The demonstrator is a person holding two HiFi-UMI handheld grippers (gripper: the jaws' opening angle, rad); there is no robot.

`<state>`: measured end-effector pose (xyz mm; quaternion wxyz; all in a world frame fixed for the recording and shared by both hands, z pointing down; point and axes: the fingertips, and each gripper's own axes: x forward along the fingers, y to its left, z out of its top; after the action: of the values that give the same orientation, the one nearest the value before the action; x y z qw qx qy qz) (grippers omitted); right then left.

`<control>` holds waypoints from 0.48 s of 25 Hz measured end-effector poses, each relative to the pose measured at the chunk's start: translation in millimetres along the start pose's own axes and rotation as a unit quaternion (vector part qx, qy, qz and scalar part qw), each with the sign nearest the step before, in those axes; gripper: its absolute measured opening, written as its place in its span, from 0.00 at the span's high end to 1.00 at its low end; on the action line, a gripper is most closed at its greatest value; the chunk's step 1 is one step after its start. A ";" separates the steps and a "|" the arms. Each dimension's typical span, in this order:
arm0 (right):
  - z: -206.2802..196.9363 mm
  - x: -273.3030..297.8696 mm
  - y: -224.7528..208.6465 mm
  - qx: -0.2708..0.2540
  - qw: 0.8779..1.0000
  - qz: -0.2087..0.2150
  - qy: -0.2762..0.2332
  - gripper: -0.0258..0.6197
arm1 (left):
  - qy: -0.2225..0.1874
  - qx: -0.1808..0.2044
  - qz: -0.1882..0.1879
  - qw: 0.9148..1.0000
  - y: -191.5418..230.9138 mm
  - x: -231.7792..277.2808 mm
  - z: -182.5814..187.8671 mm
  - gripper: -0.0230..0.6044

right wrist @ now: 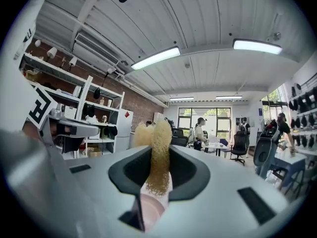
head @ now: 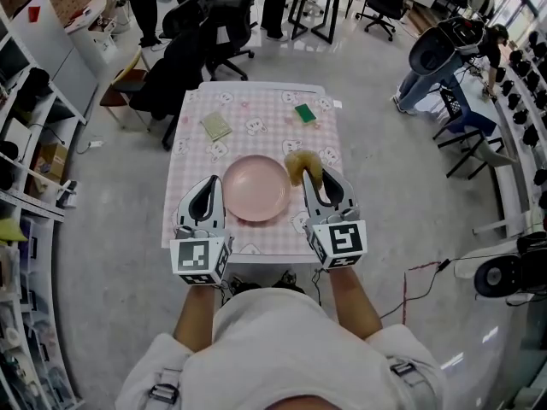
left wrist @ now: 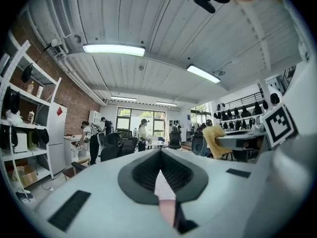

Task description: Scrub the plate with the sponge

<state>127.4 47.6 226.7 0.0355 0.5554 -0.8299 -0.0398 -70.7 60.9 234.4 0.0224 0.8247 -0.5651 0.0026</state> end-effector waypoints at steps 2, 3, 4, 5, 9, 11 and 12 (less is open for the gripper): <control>0.4 -1.4 -1.3 0.001 1.000 -0.003 0.000 0.83 | 0.004 -0.003 -0.003 1.000 -2.2 -0.5 -2.9 0.95; -0.1 -1.9 -1.4 0.002 1.000 -0.005 0.000 0.83 | 0.006 -0.006 -0.003 1.000 -2.8 -0.8 -4.5 0.95; -0.8 -2.3 -1.4 0.002 1.000 -0.006 0.001 0.83 | 0.007 -0.007 -0.004 1.000 -3.2 -1.1 -5.8 0.95; -1.4 -2.7 -1.4 0.003 1.000 -0.006 0.002 0.83 | 0.008 -0.007 -0.004 1.000 -3.7 -1.4 -6.8 0.95; -3.0 -4.0 -0.7 0.003 1.000 -0.007 0.004 0.83 | 0.016 -0.016 -0.009 1.000 -6.9 -0.6 -13.7 0.95; -2.2 -3.1 0.3 0.002 1.000 -0.006 0.003 0.83 | 0.018 -0.017 -0.010 1.000 -8.5 -0.7 -15.2 0.95; -1.6 -2.4 0.6 0.002 1.000 -0.005 0.002 0.83 | 0.017 -0.016 -0.010 1.000 -9.5 -0.6 -14.5 0.95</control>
<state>127.9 50.1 228.2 0.0362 0.5597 -0.8271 -0.0370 -61.7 65.5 248.6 0.0455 0.8299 -0.5560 0.0071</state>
